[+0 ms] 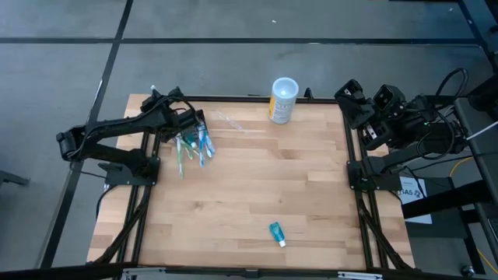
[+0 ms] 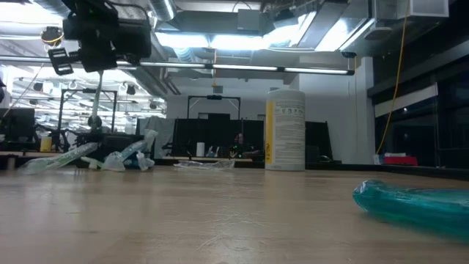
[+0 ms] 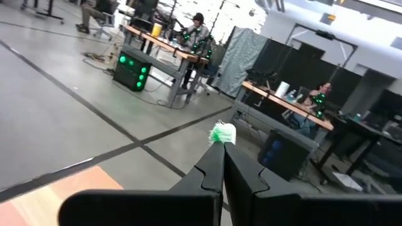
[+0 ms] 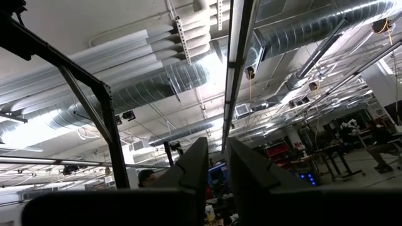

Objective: Pick & Place toothbrushing station
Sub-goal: Put the green toothbrush into the left section of the black organizer

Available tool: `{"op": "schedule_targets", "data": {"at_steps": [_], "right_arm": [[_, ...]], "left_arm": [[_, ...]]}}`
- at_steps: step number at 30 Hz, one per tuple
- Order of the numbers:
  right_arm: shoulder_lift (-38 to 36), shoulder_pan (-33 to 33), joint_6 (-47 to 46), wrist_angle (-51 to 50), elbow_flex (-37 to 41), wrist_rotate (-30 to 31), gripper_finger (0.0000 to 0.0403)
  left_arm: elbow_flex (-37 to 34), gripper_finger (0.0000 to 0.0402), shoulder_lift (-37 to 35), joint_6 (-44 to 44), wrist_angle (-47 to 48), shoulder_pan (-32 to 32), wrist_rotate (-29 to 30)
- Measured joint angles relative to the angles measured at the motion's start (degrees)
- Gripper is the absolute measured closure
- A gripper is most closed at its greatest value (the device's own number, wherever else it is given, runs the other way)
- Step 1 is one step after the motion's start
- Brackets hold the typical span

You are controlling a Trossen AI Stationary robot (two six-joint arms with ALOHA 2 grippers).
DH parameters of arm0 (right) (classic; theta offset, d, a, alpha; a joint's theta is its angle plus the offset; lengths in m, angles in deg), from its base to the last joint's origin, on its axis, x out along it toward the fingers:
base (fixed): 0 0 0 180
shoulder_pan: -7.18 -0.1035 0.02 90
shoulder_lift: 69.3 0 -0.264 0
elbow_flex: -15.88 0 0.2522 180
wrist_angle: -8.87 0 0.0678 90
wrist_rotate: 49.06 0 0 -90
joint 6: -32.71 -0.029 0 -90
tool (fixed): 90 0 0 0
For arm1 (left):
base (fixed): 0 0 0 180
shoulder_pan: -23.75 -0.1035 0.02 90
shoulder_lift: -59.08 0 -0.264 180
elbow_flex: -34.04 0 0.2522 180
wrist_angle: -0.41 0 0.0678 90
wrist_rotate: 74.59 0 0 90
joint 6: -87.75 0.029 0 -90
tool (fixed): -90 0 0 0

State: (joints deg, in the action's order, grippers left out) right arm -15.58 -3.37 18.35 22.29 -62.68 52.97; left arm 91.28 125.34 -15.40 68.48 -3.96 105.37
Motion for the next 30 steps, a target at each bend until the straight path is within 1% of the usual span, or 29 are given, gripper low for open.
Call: {"op": "schedule_targets", "data": {"at_steps": [5, 8, 17, 21, 23, 24, 25, 27, 29, 30], "right_arm": [[0.00, 0.00, 0.27, 0.00, 0.00, -0.01, 0.0343], [0.00, 0.00, 0.84, 0.02, 0.00, -0.01, 0.0343], [0.00, 0.00, 1.38, 0.20, 0.00, 0.20, 0.0343], [0.00, 0.00, 1.78, 0.20, 0.00, 0.20, 0.0343], [0.00, 0.00, 1.78, 0.22, 0.00, 0.20, 0.0343], [0.00, 0.00, 1.78, 0.25, 0.00, 0.18, 0.0343], [0.00, 0.00, 1.79, 0.38, 0.00, 0.13, 0.0343], [0.00, 0.00, 2.26, 0.67, 0.00, -0.28, 0.0343], [0.00, 0.00, 3.01, 0.87, 0.00, -0.45, 0.0343], [0.00, 0.00, 3.31, 0.88, 0.00, -0.46, 0.0343]], "left_arm": [[0.00, 0.0400, -3.25, 3.96, -0.02, 2.78, 0.09], [0.00, 0.0400, -3.87, 5.90, -0.02, 4.71, 0.12], [0.00, 0.0400, -3.94, 6.44, -0.07, 12.26, 0.10], [0.03, 0.0400, -4.15, 6.43, -0.07, 16.75, 0.06], [0.48, 0.0400, -4.22, 6.46, -0.18, 20.61, -0.86], [0.63, 0.0400, -4.24, 6.71, -0.29, 23.09, -2.59], [0.68, 0.0400, -4.24, 7.61, -0.53, 25.92, -5.58], [0.66, 0.0398, -4.19, 10.58, -2.73, 31.88, -14.08], [0.33, 0.0389, -4.03, 13.66, -11.24, 38.01, -20.51], [0.28, 0.0382, -4.00, 16.76, -18.37, 40.66, -22.43]]}}
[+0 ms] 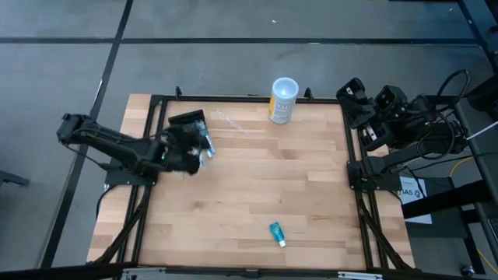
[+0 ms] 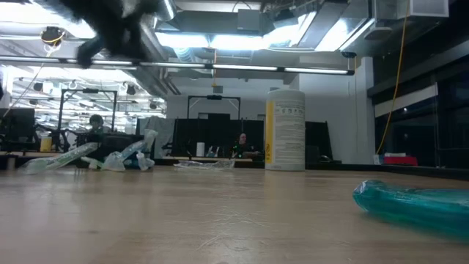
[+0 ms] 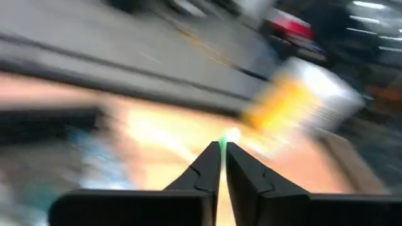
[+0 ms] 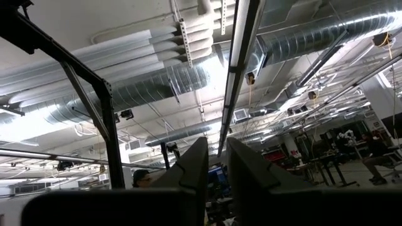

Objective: Pick & Place toothbrushing station
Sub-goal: Put the green toothbrush into the left section of the black organizer, then adjust the black wire organizer

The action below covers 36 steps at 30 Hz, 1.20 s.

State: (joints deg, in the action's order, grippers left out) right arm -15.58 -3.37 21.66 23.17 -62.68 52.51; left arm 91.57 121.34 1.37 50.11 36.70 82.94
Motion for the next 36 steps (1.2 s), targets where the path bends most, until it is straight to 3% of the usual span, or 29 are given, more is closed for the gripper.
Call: {"op": "schedule_targets", "data": {"at_steps": [3, 5, 9, 15, 20, 23, 28, 36], "right_arm": [[0.00, 0.00, 1.18, 0.26, 0.00, 0.00, 0.0343], [0.00, 0.00, 1.45, 0.28, 0.00, -0.01, 0.0343], [0.00, 0.00, 1.62, 0.26, 0.00, -1.41, 0.0343], [0.24, -0.54, 2.10, 0.73, -0.02, -1.99, 0.0343], [0.26, -1.70, 3.17, 1.13, -0.02, -2.10, 0.0343], [0.26, -2.01, 4.06, 1.11, -0.02, -2.13, 0.0343], [0.26, -2.03, 4.70, 1.28, -0.02, -2.12, 0.0343], [1.37, -2.03, 5.90, 0.92, -0.02, -2.10, 0.0343]], "left_arm": [[0.18, 0.0356, -0.64, 23.94, -23.43, 3.26, -8.25], [0.30, 0.0340, -0.66, 38.02, -29.59, 3.41, -12.29], [0.07, 0.0320, -1.59, 42.73, -31.82, 2.51, -13.64], [1.54, 0.0320, -5.64, 44.82, -13.10, 1.03, -11.74], [7.81, 0.0329, -5.98, 44.46, 12.71, -4.79, -24.15], [10.09, 0.0334, -4.68, 47.36, 23.60, -7.76, -29.85], [9.78, 0.0336, -4.15, 49.50, 25.31, -9.03, -36.48], [6.41, 0.0323, -3.93, 39.53, 22.93, -8.74, -37.11]]}}
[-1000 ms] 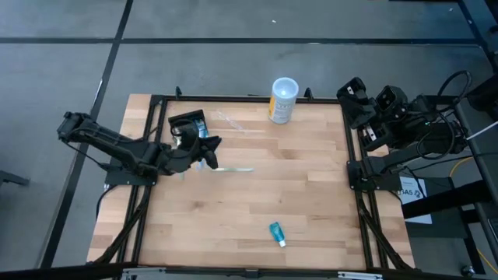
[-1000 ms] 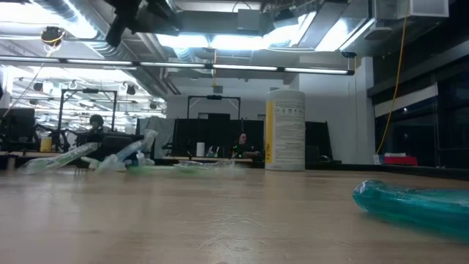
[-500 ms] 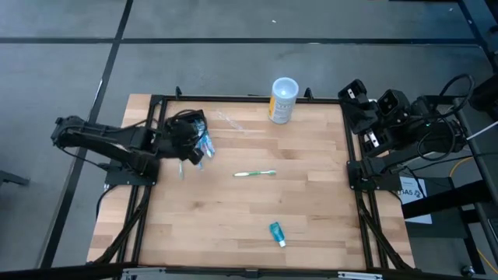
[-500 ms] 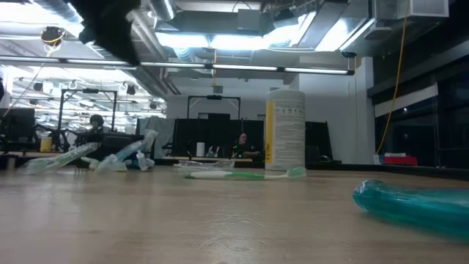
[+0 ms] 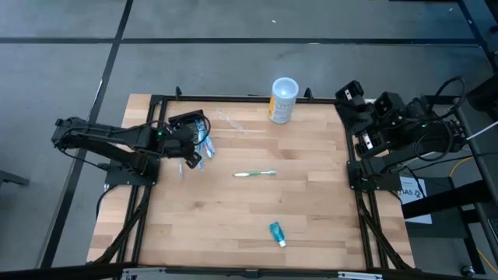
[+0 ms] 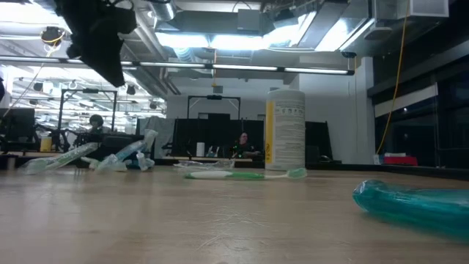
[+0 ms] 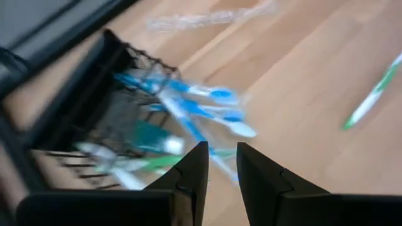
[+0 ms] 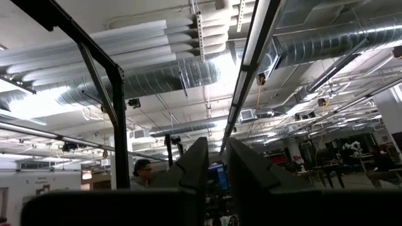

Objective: Pick & Place toothbrushing station
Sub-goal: Adjust the black wire organizer

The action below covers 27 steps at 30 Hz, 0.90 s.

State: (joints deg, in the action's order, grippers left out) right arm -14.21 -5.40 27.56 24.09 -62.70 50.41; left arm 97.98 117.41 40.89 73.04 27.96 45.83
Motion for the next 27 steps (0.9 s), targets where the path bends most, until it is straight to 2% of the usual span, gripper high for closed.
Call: {"op": "schedule_targets", "data": {"at_steps": [5, 9, 12, 15, 21, 27], "right_arm": [[0.99, 0.00, 2.20, -0.60, 0.00, 0.16, 0.0343], [0.29, 0.00, 3.21, -1.94, 0.00, 0.15, 0.0343], [-0.53, 0.00, 3.97, -4.86, -0.02, 0.83, 0.0343], [-0.57, 0.00, 4.25, -8.54, -0.01, 3.70, 0.0343], [0.19, 0.00, 4.05, -13.99, -0.02, 6.62, 0.0343], [1.66, 0.00, -2.91, -25.17, -0.02, 10.74, 0.0343]], "left_arm": [[-2.87, 0.0328, -0.04, -2.53, -15.47, 2.69, -1.75], [-3.35, 0.0332, -0.04, 4.73, -29.00, 5.66, -1.79], [-3.35, 0.0334, -0.23, 9.57, -35.45, 6.90, 0.18], [-3.35, 0.0333, -0.53, 12.37, -39.84, 7.06, 0.31], [-3.40, 0.0334, -1.34, 15.66, -42.89, 7.06, -0.01], [-3.40, 0.0335, -1.80, 17.40, -43.06, 7.06, -3.73]]}}
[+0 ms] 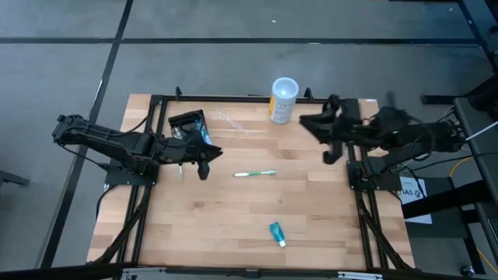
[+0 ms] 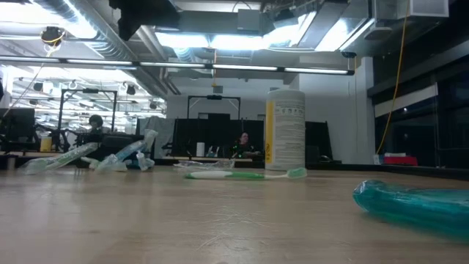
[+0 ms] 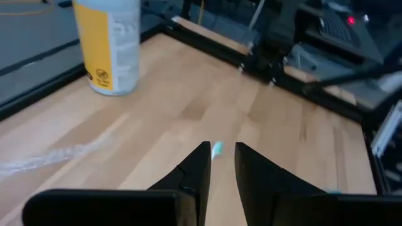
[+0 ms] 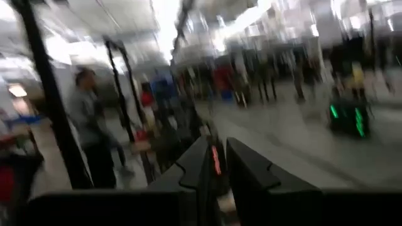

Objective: Pick & Place toothbrushing station
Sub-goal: Adjust the black wire organizer

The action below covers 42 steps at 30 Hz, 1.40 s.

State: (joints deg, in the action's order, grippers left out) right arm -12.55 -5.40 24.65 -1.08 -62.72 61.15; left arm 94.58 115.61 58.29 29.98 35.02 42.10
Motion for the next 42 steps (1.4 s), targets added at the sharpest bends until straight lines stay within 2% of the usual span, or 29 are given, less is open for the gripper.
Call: {"op": "schedule_targets", "data": {"at_steps": [3, 8, 11, 14, 17, 22, 24, 27, 30, 36, 42], "right_arm": [[1.74, 0.02, -3.57, -3.76, 0.02, 1.52, 0.0343], [4.57, 0.11, -6.68, -4.65, 0.02, 1.46, 0.0343], [5.80, 0.99, -9.92, -8.51, 0.00, 1.70, 0.0343], [7.70, 2.47, -16.23, -15.47, 0.00, 0.74, 0.0343], [10.38, 4.09, -22.29, -20.53, 0.02, -1.98, 0.0343], [15.94, 6.08, -24.31, -20.32, 0.02, -3.34, 0.0343], [18.13, 7.39, -24.32, -20.04, 0.02, -4.21, 0.0343], [21.04, 9.70, -24.00, -19.79, 0.02, -8.74, 0.0343], [22.53, 11.22, -22.25, -18.12, 0.04, -11.87, 0.0343], [24.34, 14.29, -15.22, -15.31, 0.04, -14.77, 0.0343], [29.30, 19.52, -8.13, -12.39, 0.02, -24.46, 0.0343]], "left_arm": [[0.00, 0.0334, 0.05, 1.06, 0.78, 0.00, -1.04], [0.62, 0.0338, -0.79, 5.00, 1.68, 0.00, -0.79], [2.51, 0.0343, -2.17, 5.42, 9.34, 0.00, 1.48], [3.17, 0.0348, -3.81, -0.04, 20.84, -0.01, 4.98], [3.19, 0.0352, -4.82, -9.20, 33.32, 0.00, 6.44], [3.19, 0.0354, -4.60, -22.23, 47.72, 0.09, 7.18], [3.19, 0.0354, -4.41, -23.84, 50.55, 0.81, 8.34], [3.21, 0.0354, -4.00, -23.82, 53.98, 2.26, 10.09], [3.21, 0.0352, -4.08, -23.99, 58.15, 2.89, 8.96], [3.21, 0.0303, -4.04, -24.85, 62.53, 2.95, 4.75], [3.21, 0.0228, -2.92, -19.94, 62.67, 1.08, 3.77]]}}
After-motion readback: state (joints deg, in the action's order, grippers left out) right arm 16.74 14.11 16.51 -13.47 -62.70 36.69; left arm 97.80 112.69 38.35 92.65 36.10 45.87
